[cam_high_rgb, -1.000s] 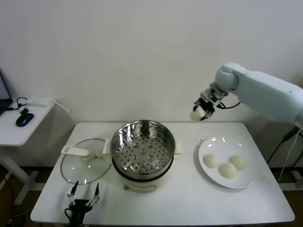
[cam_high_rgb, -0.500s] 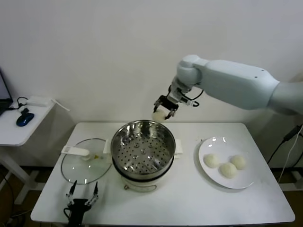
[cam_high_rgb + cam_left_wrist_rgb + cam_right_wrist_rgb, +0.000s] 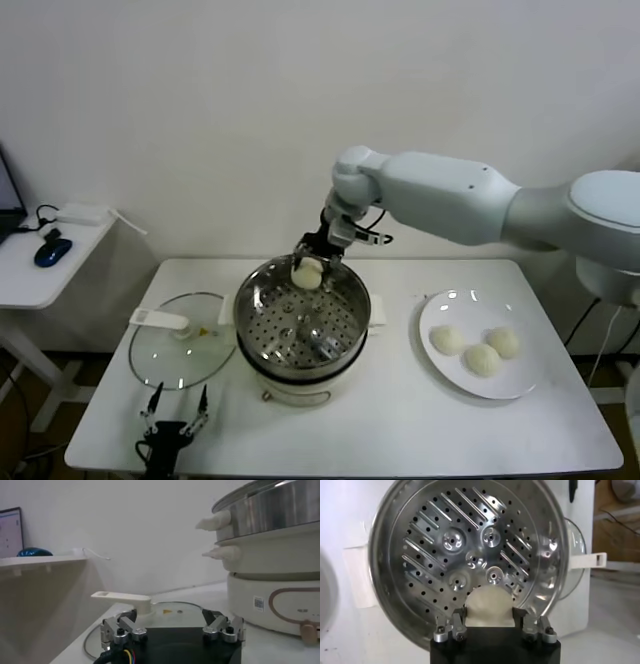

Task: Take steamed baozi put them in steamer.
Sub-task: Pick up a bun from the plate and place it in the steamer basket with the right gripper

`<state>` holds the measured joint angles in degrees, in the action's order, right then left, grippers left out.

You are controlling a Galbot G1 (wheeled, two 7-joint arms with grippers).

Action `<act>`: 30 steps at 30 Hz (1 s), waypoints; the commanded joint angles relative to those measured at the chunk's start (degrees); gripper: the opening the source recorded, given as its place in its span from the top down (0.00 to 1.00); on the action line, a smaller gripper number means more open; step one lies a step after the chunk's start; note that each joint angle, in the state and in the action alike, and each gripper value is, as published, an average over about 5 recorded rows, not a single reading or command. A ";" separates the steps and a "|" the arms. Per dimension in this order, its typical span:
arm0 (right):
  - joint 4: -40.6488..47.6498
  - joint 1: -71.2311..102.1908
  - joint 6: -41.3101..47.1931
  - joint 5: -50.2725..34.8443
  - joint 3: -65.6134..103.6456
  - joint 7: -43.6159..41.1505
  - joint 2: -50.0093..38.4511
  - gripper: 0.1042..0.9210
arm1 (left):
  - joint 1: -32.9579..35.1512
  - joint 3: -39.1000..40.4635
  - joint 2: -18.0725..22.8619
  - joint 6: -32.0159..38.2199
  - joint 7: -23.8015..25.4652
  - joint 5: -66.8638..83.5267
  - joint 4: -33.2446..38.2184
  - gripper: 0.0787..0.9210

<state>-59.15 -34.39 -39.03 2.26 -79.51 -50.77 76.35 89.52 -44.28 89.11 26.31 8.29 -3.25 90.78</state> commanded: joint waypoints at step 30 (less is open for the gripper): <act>3.50 -2.92 0.11 -15.19 -5.27 -1.92 -0.91 0.12 | -0.25 0.16 0.22 0.34 -0.10 -0.57 -0.62 0.12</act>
<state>-51.40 -30.94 -43.20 2.05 -79.01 -49.42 79.03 89.07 -44.18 89.32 26.75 8.19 -3.72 89.87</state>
